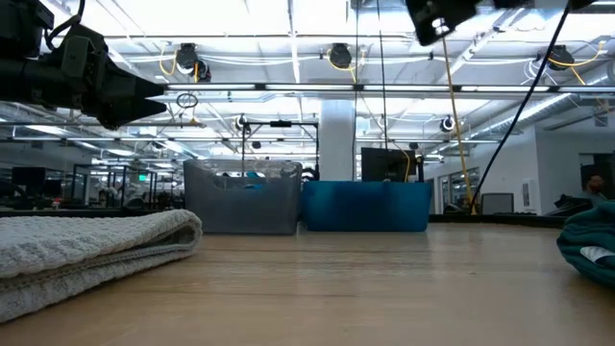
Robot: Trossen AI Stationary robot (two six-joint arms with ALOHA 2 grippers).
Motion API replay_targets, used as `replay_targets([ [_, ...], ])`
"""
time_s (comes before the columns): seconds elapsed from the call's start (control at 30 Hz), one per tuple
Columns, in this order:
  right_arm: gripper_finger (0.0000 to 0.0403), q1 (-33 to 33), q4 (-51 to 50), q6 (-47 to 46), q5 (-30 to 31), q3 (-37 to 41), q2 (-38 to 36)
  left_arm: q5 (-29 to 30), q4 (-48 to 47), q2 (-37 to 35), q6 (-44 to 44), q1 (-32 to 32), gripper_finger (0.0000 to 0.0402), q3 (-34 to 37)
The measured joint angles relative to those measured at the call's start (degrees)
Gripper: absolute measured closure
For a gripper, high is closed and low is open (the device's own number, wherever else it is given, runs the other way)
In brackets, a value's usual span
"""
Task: Pick & Place Kitchen Items
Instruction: Put the green towel into the blue bin
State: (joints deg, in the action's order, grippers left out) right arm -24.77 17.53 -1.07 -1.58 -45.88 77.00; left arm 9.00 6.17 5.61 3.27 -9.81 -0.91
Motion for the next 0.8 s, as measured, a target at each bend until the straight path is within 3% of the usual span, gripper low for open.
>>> replay_targets([
  [0.3,0.0273,-6.79,-8.42,-1.75,-0.17,0.08,2.44,0.0,-0.04,0.0,0.0,-0.01,0.0094,0.0],
  [0.47,0.0273,-9.91,-9.61,1.7,-0.29,0.01,5.34,0.0,0.01,-0.01,-0.02,0.0,0.0094,0.0],
  [0.63,0.0273,-10.6,-9.17,2.24,-6.3,0.01,10.61,0.02,0.0,-0.02,0.0,-0.02,0.0094,0.0],
  [0.8,0.0286,-9.95,-9.13,3.81,-7.65,0.01,15.86,0.0,0.0,-0.01,0.0,0.0,0.0094,0.0],
])
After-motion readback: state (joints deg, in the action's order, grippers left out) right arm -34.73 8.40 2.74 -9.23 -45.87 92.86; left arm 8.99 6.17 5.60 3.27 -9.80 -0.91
